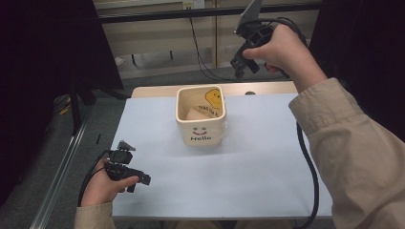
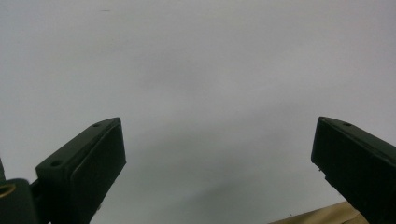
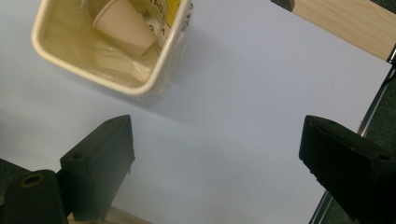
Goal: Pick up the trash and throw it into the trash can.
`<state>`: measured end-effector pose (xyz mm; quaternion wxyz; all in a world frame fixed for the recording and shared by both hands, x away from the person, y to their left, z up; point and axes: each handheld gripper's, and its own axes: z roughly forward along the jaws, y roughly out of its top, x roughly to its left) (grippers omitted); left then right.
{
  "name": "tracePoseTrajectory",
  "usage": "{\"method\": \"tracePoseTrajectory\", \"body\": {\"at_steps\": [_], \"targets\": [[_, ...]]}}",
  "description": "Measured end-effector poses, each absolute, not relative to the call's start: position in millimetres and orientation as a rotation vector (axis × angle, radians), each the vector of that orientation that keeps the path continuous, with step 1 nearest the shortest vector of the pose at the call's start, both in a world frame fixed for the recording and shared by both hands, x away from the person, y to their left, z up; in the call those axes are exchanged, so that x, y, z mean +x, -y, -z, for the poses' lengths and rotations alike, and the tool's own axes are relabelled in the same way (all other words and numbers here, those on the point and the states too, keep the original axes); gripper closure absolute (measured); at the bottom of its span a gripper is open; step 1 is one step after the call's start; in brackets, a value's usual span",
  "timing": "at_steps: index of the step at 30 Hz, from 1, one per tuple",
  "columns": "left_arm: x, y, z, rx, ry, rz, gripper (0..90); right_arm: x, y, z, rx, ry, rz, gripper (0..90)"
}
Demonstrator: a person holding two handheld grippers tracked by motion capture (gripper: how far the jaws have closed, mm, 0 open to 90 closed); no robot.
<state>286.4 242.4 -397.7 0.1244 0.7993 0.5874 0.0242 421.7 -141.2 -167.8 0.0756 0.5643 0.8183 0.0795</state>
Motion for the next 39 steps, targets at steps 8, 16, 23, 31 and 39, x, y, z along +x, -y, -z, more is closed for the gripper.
{"method": "tracePoseTrajectory", "body": {"at_steps": [8, 16, 23, 31, 39], "targets": [[286, -240, 398, 2.341, -1.703, -0.082, 2.8, 393, 166, 200, 1.658, -2.488, -0.213, 10.0], [285, -239, 398, 2.335, -1.708, -0.090, 2.8, 373, 182, 235, 1.616, -2.518, -0.148, 9.7], [285, -238, 398, 2.334, -1.710, -0.093, 2.8, 359, 191, 262, 1.583, -2.543, -0.136, 9.3], [285, -239, 397, 2.357, -1.702, -0.082, 2.7, 336, 202, 304, 1.523, -2.566, -0.101, 9.3], [285, -238, 397, 2.350, -1.703, -0.083, 2.7, 319, 216, 338, 1.571, -2.569, -0.057, 8.9]]}}
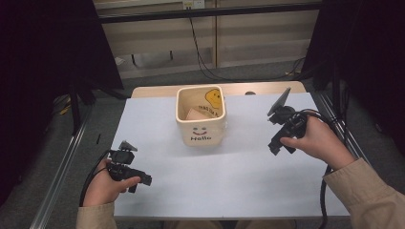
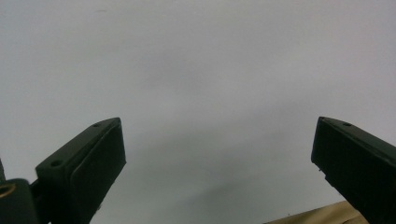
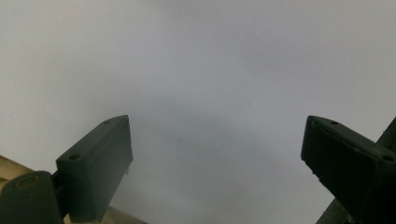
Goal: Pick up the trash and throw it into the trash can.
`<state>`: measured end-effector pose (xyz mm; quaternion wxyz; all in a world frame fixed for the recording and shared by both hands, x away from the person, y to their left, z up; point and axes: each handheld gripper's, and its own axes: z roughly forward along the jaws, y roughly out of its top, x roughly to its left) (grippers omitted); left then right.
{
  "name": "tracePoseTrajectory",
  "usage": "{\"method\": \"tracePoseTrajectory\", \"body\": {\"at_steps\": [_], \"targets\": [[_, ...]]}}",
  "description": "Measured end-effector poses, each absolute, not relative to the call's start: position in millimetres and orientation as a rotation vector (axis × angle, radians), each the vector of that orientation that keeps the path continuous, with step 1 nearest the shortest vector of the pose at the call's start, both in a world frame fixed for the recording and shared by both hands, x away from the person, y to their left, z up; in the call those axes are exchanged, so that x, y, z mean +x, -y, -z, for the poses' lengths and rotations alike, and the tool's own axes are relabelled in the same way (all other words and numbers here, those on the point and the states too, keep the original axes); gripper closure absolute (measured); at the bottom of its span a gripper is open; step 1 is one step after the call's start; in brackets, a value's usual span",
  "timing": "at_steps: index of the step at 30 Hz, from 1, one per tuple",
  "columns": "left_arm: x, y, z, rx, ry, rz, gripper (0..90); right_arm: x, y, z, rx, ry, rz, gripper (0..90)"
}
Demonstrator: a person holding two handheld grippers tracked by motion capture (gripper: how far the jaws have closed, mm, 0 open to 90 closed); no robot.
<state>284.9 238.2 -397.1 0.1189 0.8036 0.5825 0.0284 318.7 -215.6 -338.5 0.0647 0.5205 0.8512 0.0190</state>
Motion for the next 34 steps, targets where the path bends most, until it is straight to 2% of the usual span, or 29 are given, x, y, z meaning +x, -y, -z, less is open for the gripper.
{"method": "tracePoseTrajectory", "body": {"at_steps": [15, 34], "targets": [[285, -238, 396, 2.352, -1.704, -0.081, 2.8, 291, 249, 390, 1.740, -2.508, -0.043, 8.9], [286, -237, 399, 2.361, -1.698, -0.089, 2.8, 264, 267, 423, 1.791, -2.511, -0.112, 8.1]]}}
